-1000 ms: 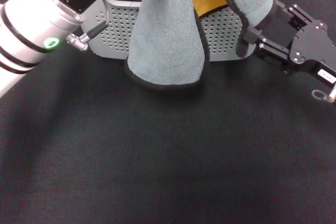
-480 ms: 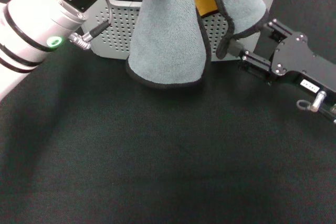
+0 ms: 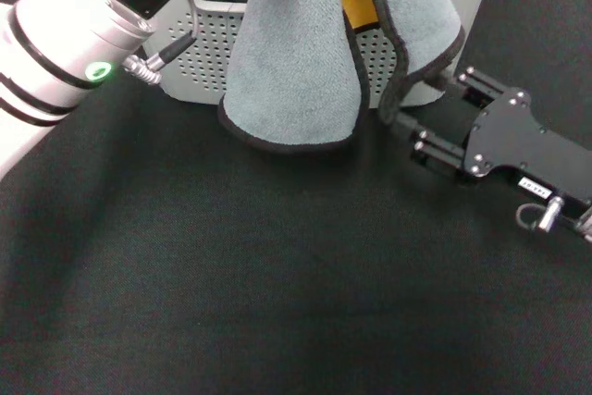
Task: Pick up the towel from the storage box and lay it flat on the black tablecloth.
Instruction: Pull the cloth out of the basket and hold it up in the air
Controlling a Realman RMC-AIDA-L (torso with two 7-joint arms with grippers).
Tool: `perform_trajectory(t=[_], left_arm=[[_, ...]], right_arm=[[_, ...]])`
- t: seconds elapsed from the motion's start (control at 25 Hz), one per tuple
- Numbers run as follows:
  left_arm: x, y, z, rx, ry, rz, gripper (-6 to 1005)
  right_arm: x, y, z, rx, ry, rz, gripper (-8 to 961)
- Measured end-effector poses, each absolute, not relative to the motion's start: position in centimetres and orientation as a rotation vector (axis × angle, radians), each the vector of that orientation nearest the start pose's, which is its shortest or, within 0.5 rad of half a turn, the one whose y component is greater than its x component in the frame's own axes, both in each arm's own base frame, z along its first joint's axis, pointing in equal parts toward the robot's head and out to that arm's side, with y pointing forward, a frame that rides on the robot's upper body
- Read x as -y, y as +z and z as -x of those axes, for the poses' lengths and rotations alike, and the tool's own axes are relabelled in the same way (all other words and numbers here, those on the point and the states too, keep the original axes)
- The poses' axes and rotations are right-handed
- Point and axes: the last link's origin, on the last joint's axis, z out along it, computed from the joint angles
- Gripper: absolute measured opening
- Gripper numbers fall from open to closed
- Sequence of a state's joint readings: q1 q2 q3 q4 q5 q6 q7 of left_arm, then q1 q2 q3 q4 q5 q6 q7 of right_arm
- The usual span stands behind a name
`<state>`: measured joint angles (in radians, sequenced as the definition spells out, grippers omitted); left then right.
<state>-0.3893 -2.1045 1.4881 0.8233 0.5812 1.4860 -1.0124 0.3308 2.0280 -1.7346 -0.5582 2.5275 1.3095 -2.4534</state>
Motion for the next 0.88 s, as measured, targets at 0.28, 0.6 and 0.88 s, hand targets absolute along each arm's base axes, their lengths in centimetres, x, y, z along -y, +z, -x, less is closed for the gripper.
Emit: perform_trajectory(t=[0.28,0.6,0.88], left_arm=[[-32.6,2.9,13.1,0.098,-1.747,2.099,3],[-32.8,2.5,13.3,0.139,-1.742,2.092,3],[-32.6,2.3,13.2,0.138,-1.742,2.100,3]], right_arm=[[-30.1,-4.5,-22.9,-0.031,1.040,2.323,676],[-29.0,-3.9,-22.1,0.176,1.063,2.198,677],[-28.5,-3.9,-21.8,0.256,1.039,2.125,675]])
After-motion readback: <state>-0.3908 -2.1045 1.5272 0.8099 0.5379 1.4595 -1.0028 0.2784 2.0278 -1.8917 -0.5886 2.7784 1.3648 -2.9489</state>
